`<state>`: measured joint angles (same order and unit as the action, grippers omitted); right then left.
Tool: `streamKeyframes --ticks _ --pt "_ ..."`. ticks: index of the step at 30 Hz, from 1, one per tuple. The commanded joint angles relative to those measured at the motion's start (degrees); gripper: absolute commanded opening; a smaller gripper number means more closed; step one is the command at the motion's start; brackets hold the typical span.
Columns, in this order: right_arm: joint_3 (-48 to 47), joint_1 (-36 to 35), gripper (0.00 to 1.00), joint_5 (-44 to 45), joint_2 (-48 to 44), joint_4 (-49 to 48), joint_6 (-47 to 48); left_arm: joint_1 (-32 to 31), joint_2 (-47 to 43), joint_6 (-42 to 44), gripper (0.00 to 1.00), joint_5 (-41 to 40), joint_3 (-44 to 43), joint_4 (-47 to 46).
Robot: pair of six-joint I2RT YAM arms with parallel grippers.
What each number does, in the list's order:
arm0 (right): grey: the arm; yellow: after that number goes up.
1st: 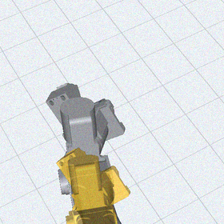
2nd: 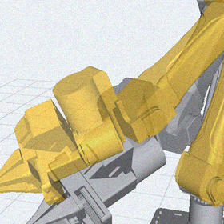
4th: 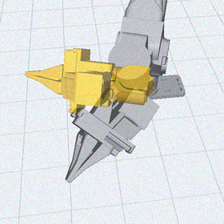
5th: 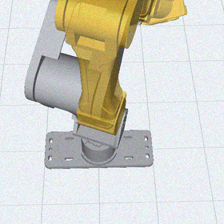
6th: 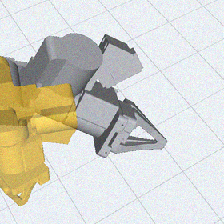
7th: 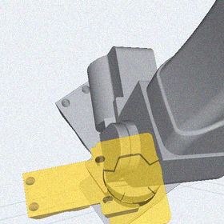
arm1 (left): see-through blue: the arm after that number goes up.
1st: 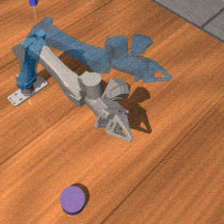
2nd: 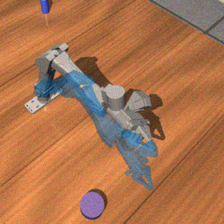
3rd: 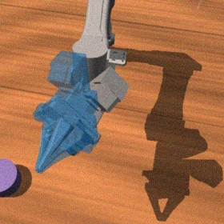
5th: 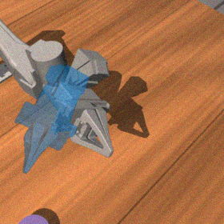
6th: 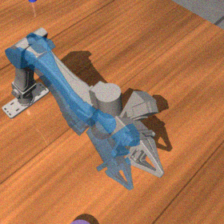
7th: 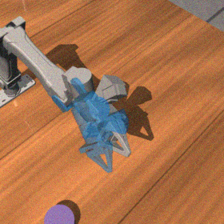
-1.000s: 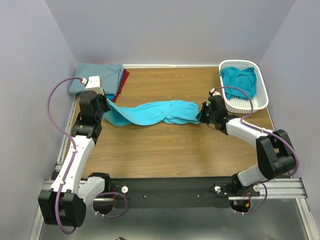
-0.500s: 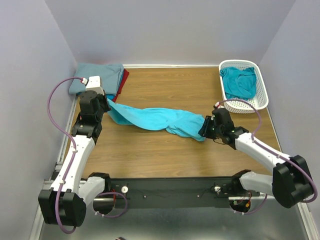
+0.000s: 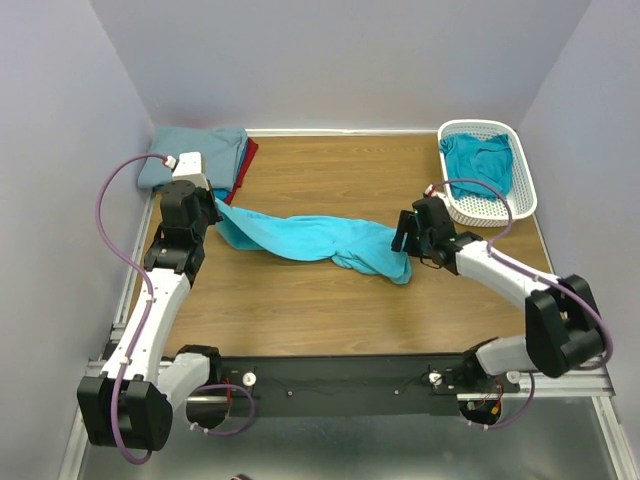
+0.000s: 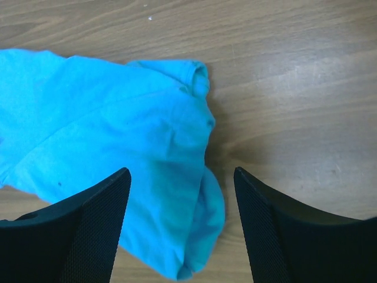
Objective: Fold and stack the t-shirts
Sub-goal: Flatten the tshirt out
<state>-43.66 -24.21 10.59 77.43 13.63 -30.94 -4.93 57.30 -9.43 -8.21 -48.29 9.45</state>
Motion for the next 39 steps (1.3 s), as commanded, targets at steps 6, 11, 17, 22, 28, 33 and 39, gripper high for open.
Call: streamKeyframes --ticks 6,11,17,22,28,33,39 --pt "-3.54 2.06 0.68 0.75 10.28 -7.21 0.44 0.27 0.27 0.73 0.0 1.0 0.39 -0.49" --pt "-3.54 2.15 0.37 -2.86 10.9 -7.83 0.79 0.27 0.27 0.73 0.0 1.0 0.31 -0.4" --pt "-9.85 4.95 0.0 -3.64 7.57 -7.48 4.04 0.27 0.01 0.64 0.0 0.21 0.22 -0.31" --pt "-22.04 6.19 0.0 -2.68 5.81 -5.37 8.43 0.36 -0.43 0.64 0.0 -2.68 -0.22 -0.05" --pt "-33.67 7.15 0.0 -2.24 5.28 -2.56 11.25 2.2 -2.53 0.12 0.0 -4.98 -0.84 -0.22" --pt "-33.96 7.07 0.0 -2.5 -1.65 -1.68 11.17 2.64 -4.91 0.03 0.0 -6.2 -0.22 -1.01" --pt "-28.94 7.07 0.01 -2.77 -10.62 0.86 9.67 3.17 -7.55 -0.41 0.0 -8.23 0.21 -1.63"
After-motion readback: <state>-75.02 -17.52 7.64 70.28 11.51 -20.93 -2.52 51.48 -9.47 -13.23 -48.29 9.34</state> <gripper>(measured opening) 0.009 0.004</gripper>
